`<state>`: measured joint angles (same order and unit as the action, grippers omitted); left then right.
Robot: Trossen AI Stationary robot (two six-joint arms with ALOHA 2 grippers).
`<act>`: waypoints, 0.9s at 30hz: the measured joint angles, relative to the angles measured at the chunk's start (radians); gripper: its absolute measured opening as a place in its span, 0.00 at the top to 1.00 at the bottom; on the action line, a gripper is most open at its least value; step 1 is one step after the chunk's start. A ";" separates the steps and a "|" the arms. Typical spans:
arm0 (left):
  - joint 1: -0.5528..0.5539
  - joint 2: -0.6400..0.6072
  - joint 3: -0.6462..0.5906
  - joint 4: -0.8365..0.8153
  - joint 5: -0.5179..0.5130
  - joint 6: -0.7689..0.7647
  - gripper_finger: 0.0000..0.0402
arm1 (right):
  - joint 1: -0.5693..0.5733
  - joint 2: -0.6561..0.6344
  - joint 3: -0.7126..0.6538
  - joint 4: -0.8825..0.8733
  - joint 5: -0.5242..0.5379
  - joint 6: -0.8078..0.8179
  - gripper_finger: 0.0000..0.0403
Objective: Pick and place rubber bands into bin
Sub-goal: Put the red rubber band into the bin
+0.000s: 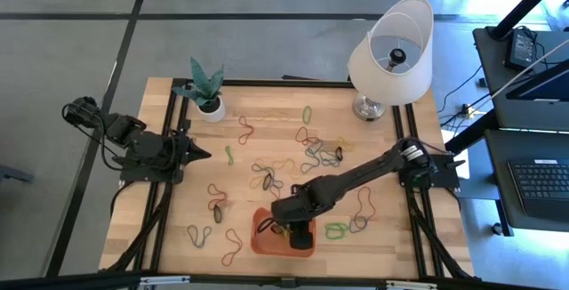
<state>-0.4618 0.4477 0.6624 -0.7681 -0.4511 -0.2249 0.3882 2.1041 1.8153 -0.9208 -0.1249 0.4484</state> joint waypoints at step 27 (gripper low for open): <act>0.000 0.460 0.135 0.061 0.087 -0.156 1.00 | 0.001 -0.918 -0.996 0.453 0.293 0.197 0.99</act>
<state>-0.4618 0.9081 0.7978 -0.7070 -0.3641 -0.3813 0.3888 1.1861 0.8195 -0.4679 0.1680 0.6457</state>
